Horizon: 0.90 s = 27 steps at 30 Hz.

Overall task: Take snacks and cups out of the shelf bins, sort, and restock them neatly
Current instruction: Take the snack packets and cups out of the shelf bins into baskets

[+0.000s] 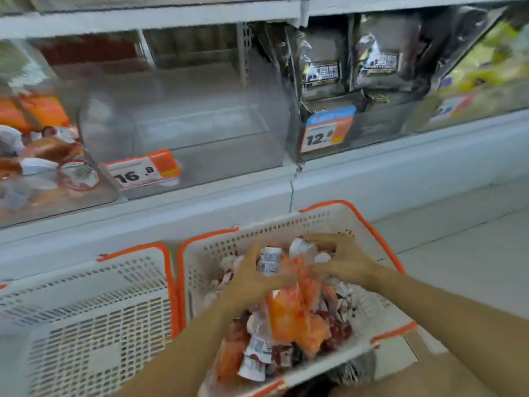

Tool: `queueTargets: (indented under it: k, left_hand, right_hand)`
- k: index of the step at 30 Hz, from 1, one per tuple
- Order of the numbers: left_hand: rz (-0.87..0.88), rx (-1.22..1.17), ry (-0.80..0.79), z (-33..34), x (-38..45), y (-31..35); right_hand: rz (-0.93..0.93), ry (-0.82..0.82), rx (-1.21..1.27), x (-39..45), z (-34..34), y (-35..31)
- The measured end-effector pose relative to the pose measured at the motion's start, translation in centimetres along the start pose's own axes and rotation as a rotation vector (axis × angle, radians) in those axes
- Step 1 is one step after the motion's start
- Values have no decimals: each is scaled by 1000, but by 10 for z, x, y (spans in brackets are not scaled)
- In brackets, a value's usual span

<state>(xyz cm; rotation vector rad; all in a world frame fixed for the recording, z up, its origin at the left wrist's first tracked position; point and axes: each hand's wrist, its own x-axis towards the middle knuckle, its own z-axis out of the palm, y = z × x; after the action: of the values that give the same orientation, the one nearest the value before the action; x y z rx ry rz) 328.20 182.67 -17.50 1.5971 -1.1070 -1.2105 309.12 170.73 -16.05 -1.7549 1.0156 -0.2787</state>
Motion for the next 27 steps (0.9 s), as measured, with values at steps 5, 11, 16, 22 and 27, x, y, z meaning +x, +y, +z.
queueTargets:
  k: [5,11,16,22,27]
  left_hand:
    - [-50,238,142,26,16,-39]
    - [-415,684,187,-1,14,-68]
    - [-454,666,89,-19,-2,-86]
    - [-408,808,-81,-48,-8,-34]
    - [-326,821,-48,-128,-12,51]
  right_hand:
    - [-39,-124,-250,0,-1,23]
    - [159,-321,-594,-1,21,27]
    - [-81,-340,-526,-16,63,37]
    - [-149,-354,-859,20,67,8]
    - [-343,-265,-980,30,54,-101]
